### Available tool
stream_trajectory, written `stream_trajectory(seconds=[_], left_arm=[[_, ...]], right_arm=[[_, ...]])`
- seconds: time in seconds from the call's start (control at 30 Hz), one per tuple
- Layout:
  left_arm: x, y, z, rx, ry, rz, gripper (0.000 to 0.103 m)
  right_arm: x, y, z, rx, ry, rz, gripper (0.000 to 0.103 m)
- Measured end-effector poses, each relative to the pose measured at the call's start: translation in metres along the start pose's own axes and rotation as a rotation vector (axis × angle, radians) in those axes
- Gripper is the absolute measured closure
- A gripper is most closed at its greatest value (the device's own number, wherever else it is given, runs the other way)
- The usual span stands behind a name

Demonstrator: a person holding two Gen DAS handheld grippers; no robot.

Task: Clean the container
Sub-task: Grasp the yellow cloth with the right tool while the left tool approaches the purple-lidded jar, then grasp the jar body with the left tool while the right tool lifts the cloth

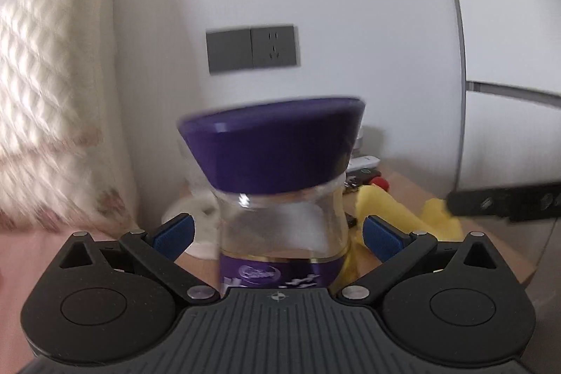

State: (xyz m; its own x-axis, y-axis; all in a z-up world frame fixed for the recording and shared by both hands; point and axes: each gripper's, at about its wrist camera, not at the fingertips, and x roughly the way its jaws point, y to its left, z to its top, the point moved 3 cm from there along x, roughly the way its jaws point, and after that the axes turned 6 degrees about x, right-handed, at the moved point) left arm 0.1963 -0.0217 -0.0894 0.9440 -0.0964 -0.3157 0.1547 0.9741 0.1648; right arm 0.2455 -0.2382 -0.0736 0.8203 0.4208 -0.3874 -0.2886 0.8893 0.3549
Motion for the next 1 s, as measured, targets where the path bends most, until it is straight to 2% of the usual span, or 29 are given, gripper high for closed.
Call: stream_trajectory(seconds=[0.1, 0.17, 0.23, 0.4, 0.57, 0.67, 0.83, 1.0], left_arm=[[0.011, 0.004, -0.007, -0.056, 0.036, 0.002, 0.004], [0.01, 0.002, -0.008, -0.045, 0.025, -0.003, 0.005], [0.01, 0.0, -0.007, -0.025, 0.02, 0.006, 0.009], [0.01, -0.002, -0.004, -0.015, 0.033, 0.011, 0.011], [0.009, -0.001, -0.001, -0.003, 0.041, 0.007, 0.011], [0.012, 0.002, 0.003, 0.01, 0.052, -0.014, 0.011], [0.011, 0.004, 0.001, 0.016, 0.035, -0.028, 0.011], [0.007, 0.005, -0.003, 0.001, 0.014, -0.02, 0.011]], right_arm=[[0.02, 0.002, -0.004, -0.007, 0.041, 0.007, 0.025], [0.031, 0.003, -0.007, -0.035, 0.045, -0.005, 0.027], [0.042, 0.005, -0.012, -0.063, 0.047, -0.009, 0.034], [0.07, 0.004, -0.024, -0.078, 0.082, -0.01, 0.059], [0.078, 0.0, -0.025, -0.083, 0.054, -0.05, 0.075], [0.074, -0.004, -0.016, -0.039, 0.036, -0.054, 0.076], [0.059, 0.001, 0.008, 0.0, -0.005, -0.012, 0.076], [0.034, 0.029, 0.044, -0.035, -0.036, 0.095, 0.076]])
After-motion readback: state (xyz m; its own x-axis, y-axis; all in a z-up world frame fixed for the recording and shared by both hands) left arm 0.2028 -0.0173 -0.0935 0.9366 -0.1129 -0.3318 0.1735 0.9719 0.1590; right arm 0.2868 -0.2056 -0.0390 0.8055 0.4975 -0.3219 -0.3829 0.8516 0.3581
